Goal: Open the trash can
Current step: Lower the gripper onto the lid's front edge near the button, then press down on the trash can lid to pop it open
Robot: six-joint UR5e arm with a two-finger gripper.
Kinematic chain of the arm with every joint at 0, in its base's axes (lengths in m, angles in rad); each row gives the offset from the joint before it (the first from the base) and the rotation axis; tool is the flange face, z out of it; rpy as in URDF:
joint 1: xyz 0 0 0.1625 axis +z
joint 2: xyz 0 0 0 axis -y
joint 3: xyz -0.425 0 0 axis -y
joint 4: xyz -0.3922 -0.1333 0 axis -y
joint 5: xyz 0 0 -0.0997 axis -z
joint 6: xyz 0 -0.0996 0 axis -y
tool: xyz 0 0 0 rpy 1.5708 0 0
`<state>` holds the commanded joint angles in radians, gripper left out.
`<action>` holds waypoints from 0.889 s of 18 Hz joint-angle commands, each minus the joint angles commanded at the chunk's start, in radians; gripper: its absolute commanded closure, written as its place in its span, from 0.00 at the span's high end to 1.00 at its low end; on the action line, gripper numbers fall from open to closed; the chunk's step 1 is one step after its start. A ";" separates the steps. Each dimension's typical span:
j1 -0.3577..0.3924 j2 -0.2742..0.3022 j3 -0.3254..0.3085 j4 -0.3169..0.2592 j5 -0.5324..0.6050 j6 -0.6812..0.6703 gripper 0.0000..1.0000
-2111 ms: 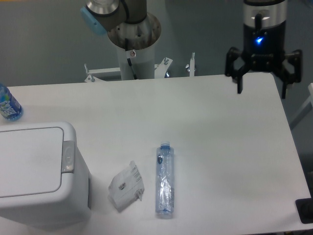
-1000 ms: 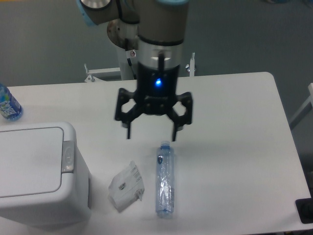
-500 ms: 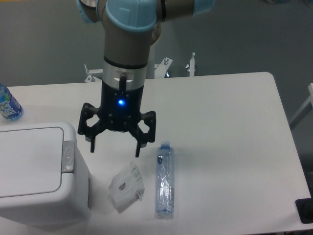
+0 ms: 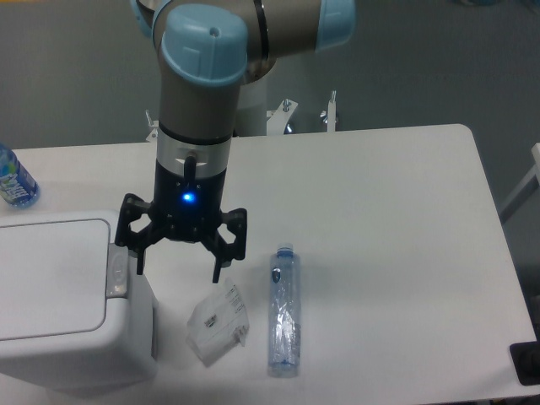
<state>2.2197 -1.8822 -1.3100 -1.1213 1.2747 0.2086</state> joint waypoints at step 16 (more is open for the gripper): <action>-0.029 -0.003 -0.015 0.000 0.003 0.000 1.00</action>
<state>2.1905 -1.8853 -1.3253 -1.1213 1.2778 0.2086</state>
